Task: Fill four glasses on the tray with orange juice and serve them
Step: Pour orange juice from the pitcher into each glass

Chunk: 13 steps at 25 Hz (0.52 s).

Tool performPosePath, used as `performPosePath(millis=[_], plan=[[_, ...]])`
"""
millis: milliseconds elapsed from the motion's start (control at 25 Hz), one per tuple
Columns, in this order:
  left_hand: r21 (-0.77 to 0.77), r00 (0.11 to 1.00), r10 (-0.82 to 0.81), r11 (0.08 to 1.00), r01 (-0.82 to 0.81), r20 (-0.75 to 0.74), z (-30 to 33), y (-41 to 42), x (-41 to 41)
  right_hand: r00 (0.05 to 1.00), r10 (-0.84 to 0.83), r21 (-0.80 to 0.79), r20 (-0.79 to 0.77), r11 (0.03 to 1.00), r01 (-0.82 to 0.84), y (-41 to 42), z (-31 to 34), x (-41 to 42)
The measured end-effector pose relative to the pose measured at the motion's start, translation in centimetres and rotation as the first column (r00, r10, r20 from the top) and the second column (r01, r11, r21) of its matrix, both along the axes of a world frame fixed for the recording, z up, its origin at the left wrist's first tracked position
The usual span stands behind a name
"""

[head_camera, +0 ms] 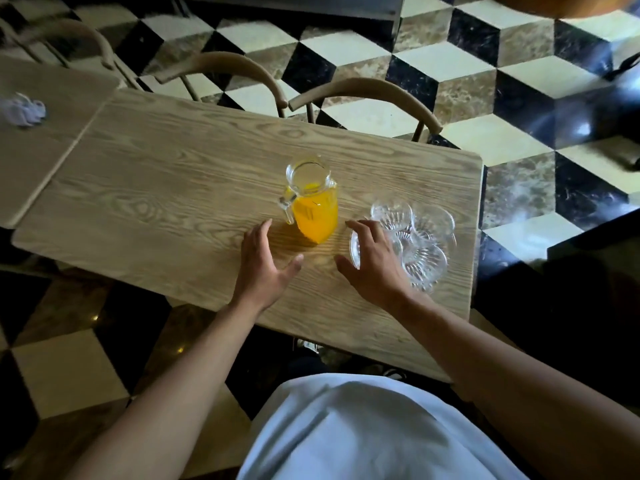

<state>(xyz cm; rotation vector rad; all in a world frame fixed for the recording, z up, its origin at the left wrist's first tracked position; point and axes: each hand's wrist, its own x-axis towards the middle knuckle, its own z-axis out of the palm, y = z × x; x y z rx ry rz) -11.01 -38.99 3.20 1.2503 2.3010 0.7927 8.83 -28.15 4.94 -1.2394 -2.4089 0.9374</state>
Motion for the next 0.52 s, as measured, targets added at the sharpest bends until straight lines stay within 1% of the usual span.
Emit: performPosePath(millis=[120, 200, 360, 520], plan=[[-0.058, 0.996, -0.044, 0.997, 0.048, 0.072, -1.4, 0.4, -3.9, 0.997, -0.067, -0.035, -0.038, 0.997, 0.066, -0.5, 0.0, -3.1], [-0.093, 0.989, -0.116, 0.988, 0.124, 0.088, -2.3, 1.3, -6.7, 0.993, -0.111, -0.038, -0.040, 0.993, 0.109, -0.7, 0.0, -5.4], [-0.140, 0.960, -0.241, 0.955, 0.260, 0.142, -3.7, 4.3, -10.9, 0.961, -0.269, -0.064, -0.063, 0.962, 0.265, -1.7, -0.4, -8.6], [-0.118, 0.926, -0.334, 0.927, 0.356, 0.175, -4.9, 7.7, -12.8, 0.948, -0.291, -0.083, -0.127, 0.956, 0.282, -2.5, -1.1, -10.6]])
